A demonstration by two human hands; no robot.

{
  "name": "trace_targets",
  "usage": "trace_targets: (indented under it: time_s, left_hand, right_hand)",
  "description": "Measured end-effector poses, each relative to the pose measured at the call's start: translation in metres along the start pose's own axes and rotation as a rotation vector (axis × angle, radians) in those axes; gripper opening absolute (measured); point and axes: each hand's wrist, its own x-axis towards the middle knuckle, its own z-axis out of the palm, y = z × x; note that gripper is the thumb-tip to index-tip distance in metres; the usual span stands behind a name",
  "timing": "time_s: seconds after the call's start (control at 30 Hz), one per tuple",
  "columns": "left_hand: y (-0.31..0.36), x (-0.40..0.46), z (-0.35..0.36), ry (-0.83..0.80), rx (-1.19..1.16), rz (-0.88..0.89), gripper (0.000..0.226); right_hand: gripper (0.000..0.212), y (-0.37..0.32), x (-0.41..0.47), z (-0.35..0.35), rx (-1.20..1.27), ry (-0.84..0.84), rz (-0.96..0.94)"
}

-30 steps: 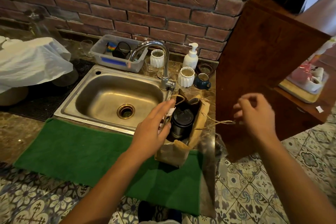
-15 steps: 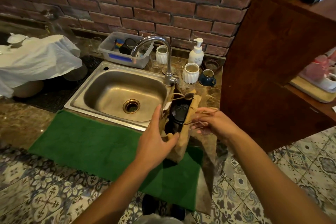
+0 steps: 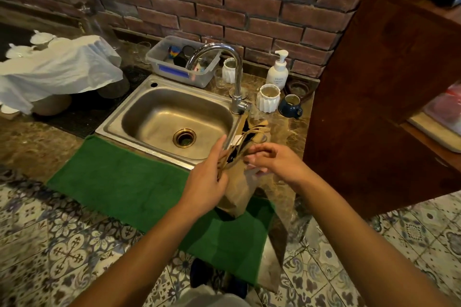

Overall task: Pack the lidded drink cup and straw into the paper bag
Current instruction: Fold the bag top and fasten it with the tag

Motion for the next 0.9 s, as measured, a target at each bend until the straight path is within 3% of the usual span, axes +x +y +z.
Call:
trace_targets:
  time_s: [0.13, 0.2, 0.3, 0.37, 0.43, 0.57, 0.63, 0.77, 0.9]
  left_hand:
    - [-0.013, 0.007, -0.013, -0.006, -0.068, 0.079, 0.081]
    - [-0.018, 0.011, -0.021, -0.027, -0.066, 0.100, 0.081]
    - [-0.022, 0.020, -0.031, -0.059, -0.061, 0.120, 0.079]
    - [-0.025, 0.026, -0.036, -0.093, -0.095, 0.125, 0.077]
    - [-0.032, 0.031, -0.039, -0.131, -0.155, 0.115, 0.077]
    - [-0.044, 0.042, -0.043, -0.141, -0.240, 0.098, 0.078]
    - [-0.047, 0.046, -0.044, -0.124, -0.214, 0.107, 0.076]
    - [-0.051, 0.055, -0.040, -0.096, -0.056, 0.103, 0.078]
    - [-0.055, 0.066, -0.040, -0.053, -0.009, 0.138, 0.061]
  right_hand:
    - [0.022, -0.008, 0.001, -0.023, -0.432, 0.267, -0.148]
    - [0.043, -0.016, 0.005, -0.034, -0.706, 0.403, -0.223]
    - [0.101, -0.028, 0.013, -0.045, -0.974, 0.282, -0.271]
    - [0.115, -0.031, 0.017, -0.045, -1.054, 0.104, -0.286]
    - [0.107, -0.030, 0.023, -0.042, -1.100, 0.002, -0.296]
    - [0.048, -0.029, 0.032, -0.038, -1.037, -0.017, -0.302]
    - [0.031, -0.029, 0.032, -0.036, -1.035, 0.016, -0.306]
    - [0.021, -0.025, 0.031, -0.029, -1.077, 0.095, -0.329]
    - [0.028, -0.020, 0.025, -0.024, -1.106, 0.143, -0.330]
